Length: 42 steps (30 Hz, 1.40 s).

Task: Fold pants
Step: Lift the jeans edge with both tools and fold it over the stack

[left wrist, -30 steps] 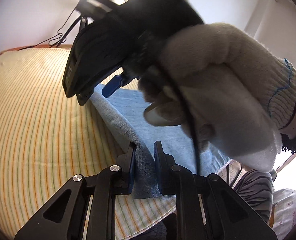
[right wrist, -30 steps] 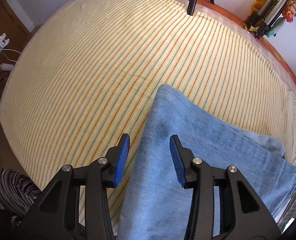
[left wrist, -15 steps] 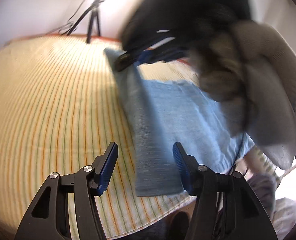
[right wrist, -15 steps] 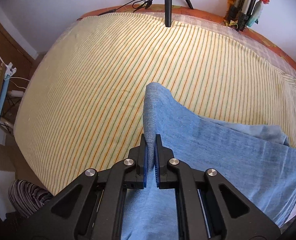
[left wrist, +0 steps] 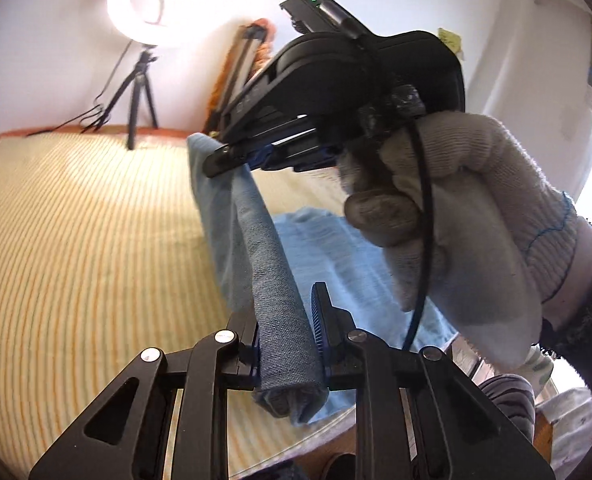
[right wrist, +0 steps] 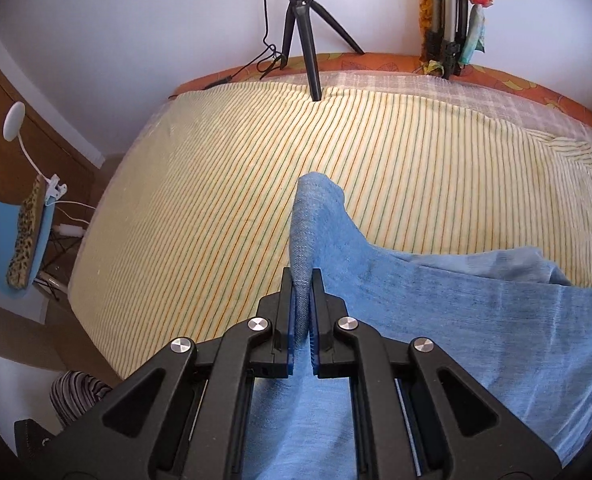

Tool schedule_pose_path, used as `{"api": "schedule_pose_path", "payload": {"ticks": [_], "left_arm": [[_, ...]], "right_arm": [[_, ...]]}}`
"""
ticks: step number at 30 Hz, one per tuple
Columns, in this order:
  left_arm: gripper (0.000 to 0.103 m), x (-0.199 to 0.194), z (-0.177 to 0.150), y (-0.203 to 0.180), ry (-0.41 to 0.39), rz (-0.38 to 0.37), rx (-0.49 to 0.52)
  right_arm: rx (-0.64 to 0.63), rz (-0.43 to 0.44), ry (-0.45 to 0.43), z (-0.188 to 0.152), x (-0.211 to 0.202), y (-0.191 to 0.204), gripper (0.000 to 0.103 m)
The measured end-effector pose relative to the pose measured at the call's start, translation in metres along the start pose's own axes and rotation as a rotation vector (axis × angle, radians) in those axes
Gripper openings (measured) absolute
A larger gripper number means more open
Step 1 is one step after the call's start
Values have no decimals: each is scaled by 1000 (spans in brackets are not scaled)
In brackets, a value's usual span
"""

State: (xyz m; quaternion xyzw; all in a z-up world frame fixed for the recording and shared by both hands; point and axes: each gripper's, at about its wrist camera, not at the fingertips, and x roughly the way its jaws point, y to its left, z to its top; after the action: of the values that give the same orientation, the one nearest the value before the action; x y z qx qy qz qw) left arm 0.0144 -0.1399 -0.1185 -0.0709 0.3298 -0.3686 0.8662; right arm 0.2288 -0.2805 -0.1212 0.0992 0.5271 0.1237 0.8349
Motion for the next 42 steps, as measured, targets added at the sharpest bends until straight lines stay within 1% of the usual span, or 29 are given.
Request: {"api": "schedule_pose_path", "payload": {"ticks": [5,11,16,32,37,42], "left_arm": [[18,16,7,-30,4,-60,40],[18,36,8,-67,9,-130,68],[18,52,10,-94,21,-188,76],[17,111,24,-158,80,-352,126],[17,130,26,-175,105,-387,143],[17,154,23,-191,143,-408,162]], "right_arm": [[50,15,-49,-3,-30,-35,6],[92,-12,-101,-10,-66,-78,6],[117,-43,-127,-15,-88,-112,6],[167,-212,-149,-40,-150,-210,6],[200,-247,-153,-52,-160,-244,6],[237,-262,-149,-63,-164,-274,6]]}}
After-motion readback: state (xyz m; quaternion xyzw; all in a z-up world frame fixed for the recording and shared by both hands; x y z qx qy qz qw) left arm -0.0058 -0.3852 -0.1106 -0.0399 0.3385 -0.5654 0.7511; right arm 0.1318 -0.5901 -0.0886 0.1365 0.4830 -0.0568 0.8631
